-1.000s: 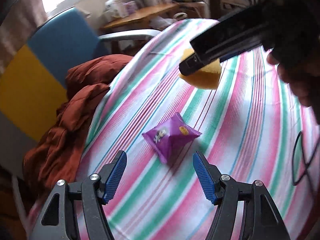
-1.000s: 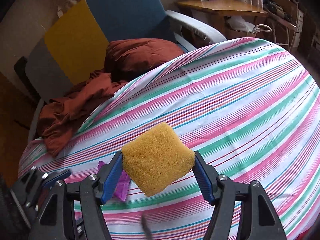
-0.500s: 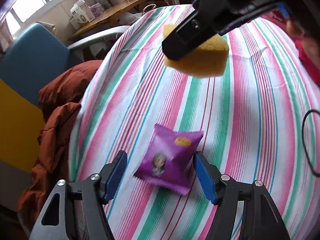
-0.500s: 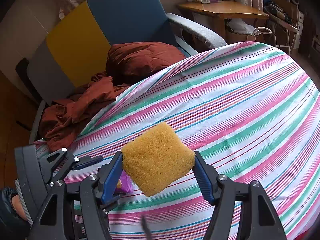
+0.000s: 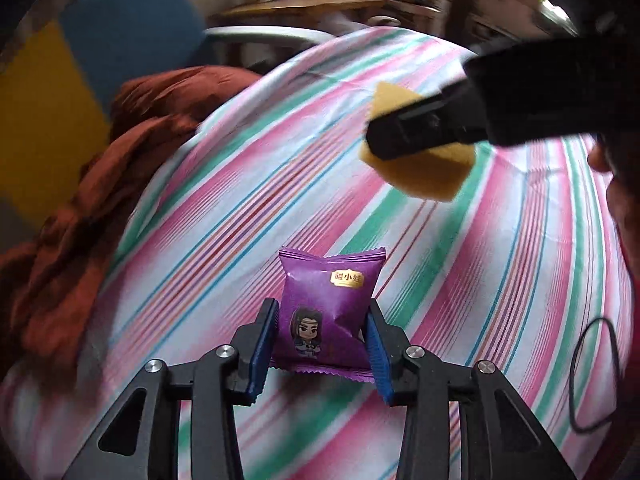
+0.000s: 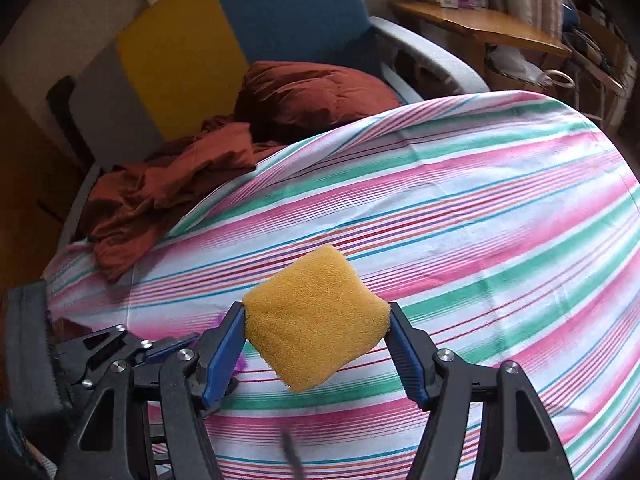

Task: Organize objects
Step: 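Grasp the yellow sponge with the right gripper while the left grasps the purple snack packet, then carry the purple packet and yellow sponge into the gold tray and open both grippers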

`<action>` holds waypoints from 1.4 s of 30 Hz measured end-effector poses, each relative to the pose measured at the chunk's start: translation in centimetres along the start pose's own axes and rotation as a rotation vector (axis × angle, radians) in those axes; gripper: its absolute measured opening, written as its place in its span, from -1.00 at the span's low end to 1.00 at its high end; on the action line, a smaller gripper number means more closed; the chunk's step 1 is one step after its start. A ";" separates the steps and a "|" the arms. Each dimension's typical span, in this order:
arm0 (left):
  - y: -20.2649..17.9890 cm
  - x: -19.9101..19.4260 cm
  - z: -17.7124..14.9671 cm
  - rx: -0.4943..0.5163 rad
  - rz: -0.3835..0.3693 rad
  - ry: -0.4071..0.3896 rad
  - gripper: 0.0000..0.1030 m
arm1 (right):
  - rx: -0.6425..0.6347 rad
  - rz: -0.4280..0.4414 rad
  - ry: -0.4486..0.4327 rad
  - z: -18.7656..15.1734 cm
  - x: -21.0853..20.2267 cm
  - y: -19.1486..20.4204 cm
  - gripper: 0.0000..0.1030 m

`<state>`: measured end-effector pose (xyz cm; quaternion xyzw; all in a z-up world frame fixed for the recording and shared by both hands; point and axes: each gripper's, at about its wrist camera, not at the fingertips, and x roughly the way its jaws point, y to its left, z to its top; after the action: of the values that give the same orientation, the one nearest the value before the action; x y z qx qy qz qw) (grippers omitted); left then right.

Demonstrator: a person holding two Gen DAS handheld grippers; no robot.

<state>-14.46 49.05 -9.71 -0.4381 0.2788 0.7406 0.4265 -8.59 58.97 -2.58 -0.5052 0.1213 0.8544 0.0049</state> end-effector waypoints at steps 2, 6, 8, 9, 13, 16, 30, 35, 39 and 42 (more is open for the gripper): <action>0.2 -1.1 -0.7 -0.041 0.018 -0.015 -0.18 | -0.034 0.015 -0.002 -0.3 0.2 0.8 0.33; 0.2 -4.4 -2.2 -0.087 0.062 -0.052 -0.18 | -0.109 0.036 -0.001 -0.8 0.7 2.6 0.33; 0.3 -6.4 -2.8 -0.104 0.085 -0.075 -0.18 | -0.134 0.042 0.007 -1.2 1.1 3.4 0.33; 0.6 -7.4 -3.2 -0.110 0.101 -0.090 -0.18 | -0.144 0.043 0.012 -1.4 1.3 3.7 0.33; 2.0 -11.1 -4.5 -0.178 0.134 -0.144 -0.18 | -0.173 0.042 0.038 -2.0 2.4 4.7 0.33; 2.6 -14.2 -5.7 -0.223 0.176 -0.192 -0.18 | -0.201 0.021 0.044 -2.5 2.8 5.6 0.33; 4.5 -22.5 -13.5 -0.393 0.343 -0.322 -0.17 | -0.322 0.015 0.092 -6.1 2.5 11.8 0.33; 4.5 -23.9 -15.7 -0.429 0.349 -0.349 -0.17 | -0.332 0.018 0.108 -7.4 2.5 13.4 0.33; 4.5 -24.8 -17.1 -0.447 0.361 -0.370 -0.17 | -0.344 0.028 0.113 -8.5 2.3 14.7 0.33; 4.5 -25.3 -18.0 -0.454 0.370 -0.380 -0.17 | -0.349 0.031 0.122 -9.2 2.3 15.4 0.33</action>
<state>-4.58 22.93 4.58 -0.3181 0.0971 0.9168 0.2210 -3.86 41.79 -5.66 -0.5472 -0.0208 0.8303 -0.1035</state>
